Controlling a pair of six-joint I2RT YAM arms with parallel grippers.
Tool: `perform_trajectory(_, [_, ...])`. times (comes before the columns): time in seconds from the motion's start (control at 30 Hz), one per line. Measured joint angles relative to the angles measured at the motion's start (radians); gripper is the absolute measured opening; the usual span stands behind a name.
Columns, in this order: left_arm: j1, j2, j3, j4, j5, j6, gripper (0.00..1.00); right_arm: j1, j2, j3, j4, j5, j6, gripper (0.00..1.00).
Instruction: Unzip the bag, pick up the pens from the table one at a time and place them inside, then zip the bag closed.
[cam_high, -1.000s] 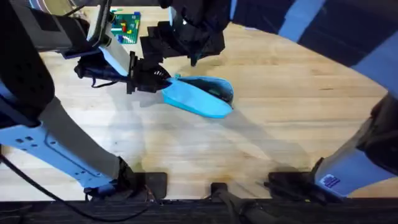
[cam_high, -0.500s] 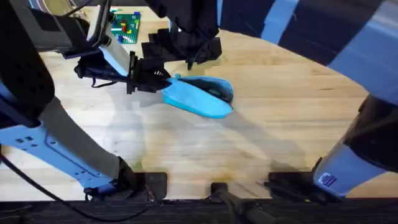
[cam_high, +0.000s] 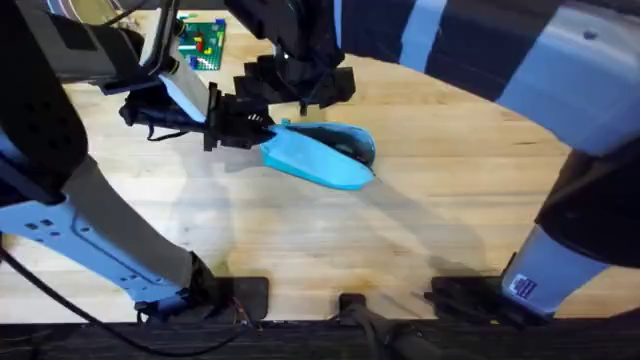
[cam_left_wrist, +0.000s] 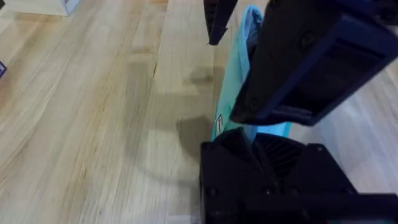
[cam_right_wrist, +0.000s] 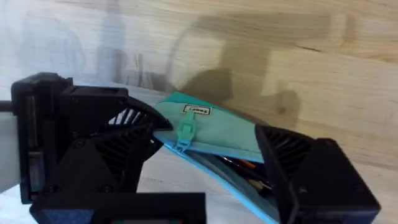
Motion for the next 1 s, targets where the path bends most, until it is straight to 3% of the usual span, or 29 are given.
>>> perform_trajectory(0.27, [0.000, 0.000, 0.000, 0.000, 0.000, 0.000, 0.042, -0.001, 0.013, 0.000, 0.001, 0.000, 0.006, 0.962])
perform_trajectory(0.33, [0.000, 0.000, 0.000, 0.000, 0.000, 0.000, 0.042, -0.001, 0.028, 0.000, 0.001, 0.000, 0.010, 0.829])
perform_trajectory(0.37, [0.000, 0.000, 0.000, 0.000, 0.000, 0.000, 0.042, -0.001, 0.036, 0.000, 0.001, -0.001, 0.014, 0.677])
perform_trajectory(1.0, [0.000, 0.000, 0.000, 0.000, -0.006, 0.000, 0.042, -0.001, 0.068, 0.002, -0.013, -0.067, 0.014, 0.616])
